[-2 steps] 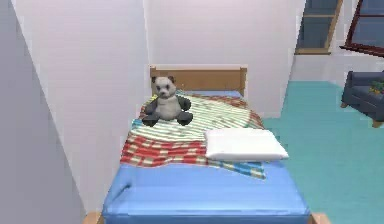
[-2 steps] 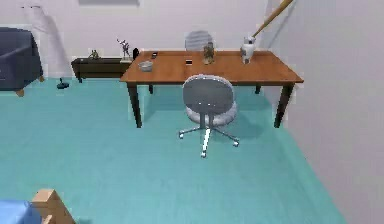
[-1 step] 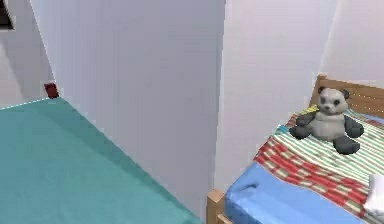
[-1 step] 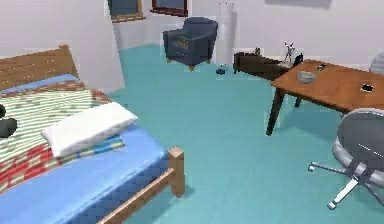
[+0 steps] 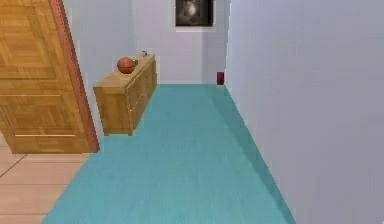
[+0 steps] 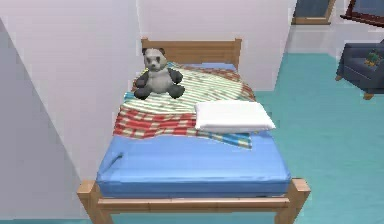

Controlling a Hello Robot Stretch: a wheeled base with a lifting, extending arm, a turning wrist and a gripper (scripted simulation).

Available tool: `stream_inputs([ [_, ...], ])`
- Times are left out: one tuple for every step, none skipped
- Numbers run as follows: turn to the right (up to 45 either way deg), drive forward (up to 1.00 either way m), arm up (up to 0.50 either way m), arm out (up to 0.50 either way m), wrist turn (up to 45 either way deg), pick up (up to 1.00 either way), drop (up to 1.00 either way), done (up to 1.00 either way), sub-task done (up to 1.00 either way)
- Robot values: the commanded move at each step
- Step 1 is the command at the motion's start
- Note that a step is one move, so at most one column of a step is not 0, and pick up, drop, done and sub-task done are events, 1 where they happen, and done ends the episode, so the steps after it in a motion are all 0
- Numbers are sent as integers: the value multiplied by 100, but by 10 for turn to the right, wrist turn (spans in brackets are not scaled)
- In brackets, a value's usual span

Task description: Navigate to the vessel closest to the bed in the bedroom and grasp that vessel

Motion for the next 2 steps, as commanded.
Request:
stream_inputs([
  [0, 100, 0, 0, 0, 0, 0, 0, 0],
  [-30, 0, 0, 0, 0, 0, 0, 0, 0],
])
